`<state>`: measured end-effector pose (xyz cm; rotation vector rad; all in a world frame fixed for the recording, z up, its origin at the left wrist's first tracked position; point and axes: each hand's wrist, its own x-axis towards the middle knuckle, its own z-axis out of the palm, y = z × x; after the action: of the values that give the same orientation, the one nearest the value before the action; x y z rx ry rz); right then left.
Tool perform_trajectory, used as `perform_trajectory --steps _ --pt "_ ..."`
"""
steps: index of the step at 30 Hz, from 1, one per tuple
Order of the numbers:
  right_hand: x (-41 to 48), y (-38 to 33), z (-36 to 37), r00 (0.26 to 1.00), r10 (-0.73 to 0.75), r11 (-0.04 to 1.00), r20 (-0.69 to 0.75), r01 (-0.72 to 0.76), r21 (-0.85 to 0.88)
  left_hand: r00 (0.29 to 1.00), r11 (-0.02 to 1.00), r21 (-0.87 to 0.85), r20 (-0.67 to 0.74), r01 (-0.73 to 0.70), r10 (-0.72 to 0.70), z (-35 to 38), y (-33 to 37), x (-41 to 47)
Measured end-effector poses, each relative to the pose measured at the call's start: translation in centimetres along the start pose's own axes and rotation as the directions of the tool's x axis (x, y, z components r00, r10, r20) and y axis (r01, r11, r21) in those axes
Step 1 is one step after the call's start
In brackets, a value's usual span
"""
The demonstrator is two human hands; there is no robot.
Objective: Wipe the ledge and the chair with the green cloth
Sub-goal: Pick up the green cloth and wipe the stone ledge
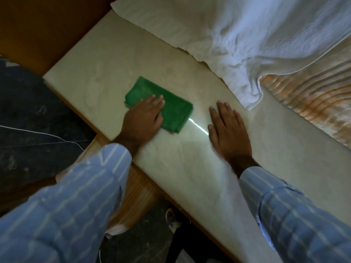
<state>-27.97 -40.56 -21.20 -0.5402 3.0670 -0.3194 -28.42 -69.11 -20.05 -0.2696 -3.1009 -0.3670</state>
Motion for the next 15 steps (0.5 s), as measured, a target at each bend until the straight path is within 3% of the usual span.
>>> perform_trajectory --steps 9,15 --pt "-0.1 0.1 0.5 0.999 -0.01 1.0 -0.044 0.009 -0.013 0.964 0.964 0.07 0.045 0.257 -0.261 -0.2 -0.5 7.6" --pt "-0.2 0.1 0.4 1.0 -0.011 1.0 -0.025 0.011 -0.011 0.98 0.984 0.074 0.106 0.163 -0.17 0.4 3.3 2.3"
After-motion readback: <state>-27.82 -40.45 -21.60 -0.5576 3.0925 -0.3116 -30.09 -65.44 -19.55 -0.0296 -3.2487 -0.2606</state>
